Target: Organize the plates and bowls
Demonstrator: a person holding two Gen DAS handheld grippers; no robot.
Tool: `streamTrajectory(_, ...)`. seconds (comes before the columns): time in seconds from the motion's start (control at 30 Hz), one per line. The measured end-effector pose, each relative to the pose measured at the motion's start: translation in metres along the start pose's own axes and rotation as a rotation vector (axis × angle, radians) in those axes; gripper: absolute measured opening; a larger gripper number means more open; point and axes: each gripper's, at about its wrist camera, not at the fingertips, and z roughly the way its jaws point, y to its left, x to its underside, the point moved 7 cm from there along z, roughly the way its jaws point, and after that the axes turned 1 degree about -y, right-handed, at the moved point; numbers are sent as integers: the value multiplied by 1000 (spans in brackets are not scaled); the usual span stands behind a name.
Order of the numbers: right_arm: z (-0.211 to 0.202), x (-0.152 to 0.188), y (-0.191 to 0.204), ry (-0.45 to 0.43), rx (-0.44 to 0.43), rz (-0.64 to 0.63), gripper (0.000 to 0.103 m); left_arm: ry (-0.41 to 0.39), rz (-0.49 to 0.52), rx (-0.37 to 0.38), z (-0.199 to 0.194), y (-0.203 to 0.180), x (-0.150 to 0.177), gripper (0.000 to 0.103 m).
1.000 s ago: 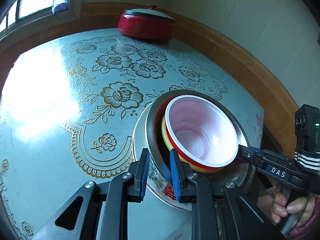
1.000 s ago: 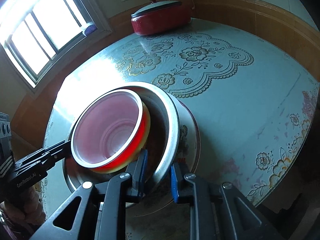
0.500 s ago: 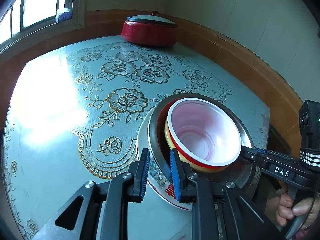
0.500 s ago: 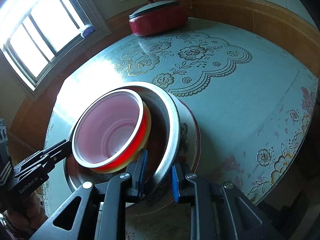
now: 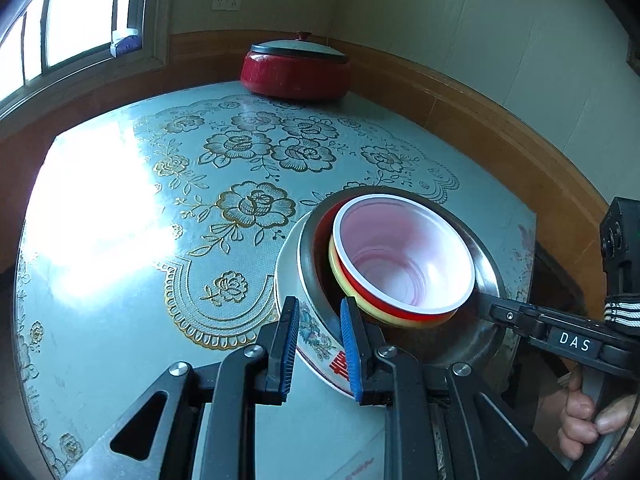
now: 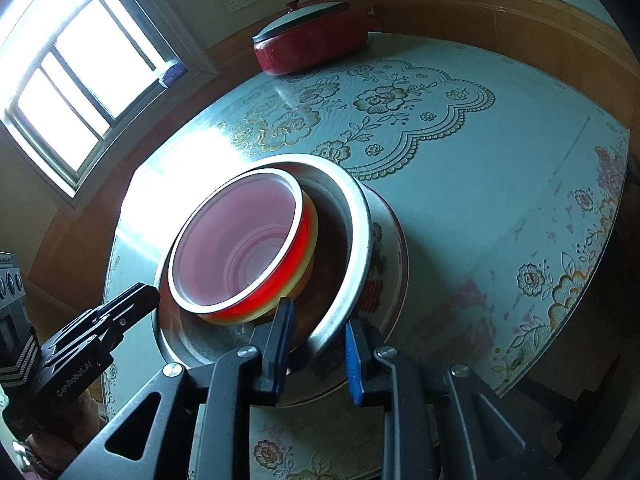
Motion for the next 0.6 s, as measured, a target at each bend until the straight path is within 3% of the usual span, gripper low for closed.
streamTrajectory(0.33,-3,5,6,-19,-11,0,24,-16,-43,-42,-5,12,1,22)
streamTrajectory(0.6,-4,7,9,-22,-24,-36,29,-35,-135,-127,-16,25,12,27)
